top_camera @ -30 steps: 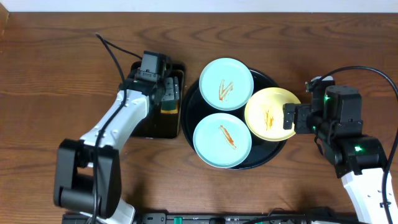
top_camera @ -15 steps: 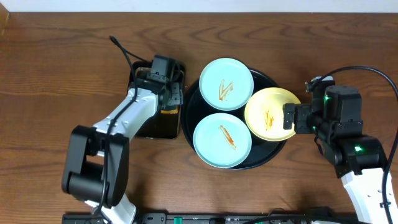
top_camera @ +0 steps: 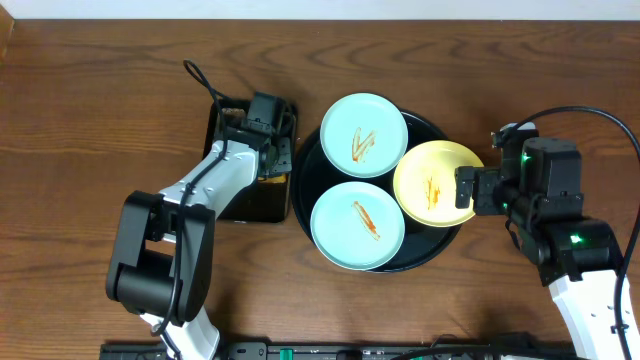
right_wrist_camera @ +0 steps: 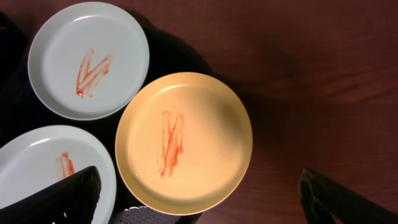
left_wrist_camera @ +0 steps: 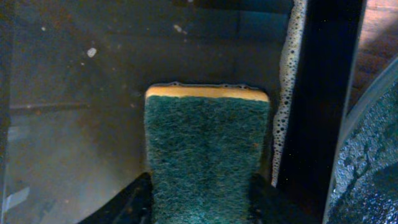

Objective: Clean dirty plates on tray and stack at the side
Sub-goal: 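Lower the left gripper and grasp the green-orange sponge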

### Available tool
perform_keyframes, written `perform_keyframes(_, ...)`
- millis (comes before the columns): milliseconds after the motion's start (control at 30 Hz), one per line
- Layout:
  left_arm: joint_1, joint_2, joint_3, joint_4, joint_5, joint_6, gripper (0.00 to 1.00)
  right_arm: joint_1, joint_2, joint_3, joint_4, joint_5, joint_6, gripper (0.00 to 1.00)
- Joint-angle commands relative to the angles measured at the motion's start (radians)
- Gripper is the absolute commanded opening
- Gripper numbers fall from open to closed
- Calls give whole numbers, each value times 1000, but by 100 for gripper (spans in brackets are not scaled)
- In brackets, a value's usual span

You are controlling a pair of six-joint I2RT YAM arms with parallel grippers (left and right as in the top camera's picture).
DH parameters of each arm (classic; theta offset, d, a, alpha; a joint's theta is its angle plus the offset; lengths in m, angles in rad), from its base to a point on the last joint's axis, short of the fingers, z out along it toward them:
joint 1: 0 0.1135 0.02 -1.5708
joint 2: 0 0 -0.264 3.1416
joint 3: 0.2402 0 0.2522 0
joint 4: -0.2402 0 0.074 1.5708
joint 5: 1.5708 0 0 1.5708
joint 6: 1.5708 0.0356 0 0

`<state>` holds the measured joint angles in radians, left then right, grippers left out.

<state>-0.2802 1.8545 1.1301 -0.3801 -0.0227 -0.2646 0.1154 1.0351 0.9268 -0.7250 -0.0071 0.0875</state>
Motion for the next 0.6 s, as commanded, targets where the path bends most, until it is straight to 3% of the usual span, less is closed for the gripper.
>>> perform_keyframes(0,-2,15,18,1,-12,0,43,8,-1,21,-1,6,13,99)
perform_keyframes(267,-3,17,-27,20,-11,-8,43,8,-1,21,-1,6,13,99)
perform_keyframes(433,-3,18,-34,27,-12,-8,24,8,-1,21,-2,6,13,99)
perform_keyframes(567,-3,55,-40,35,-12,-7,22,8,-1,21,-2,6,13,99)
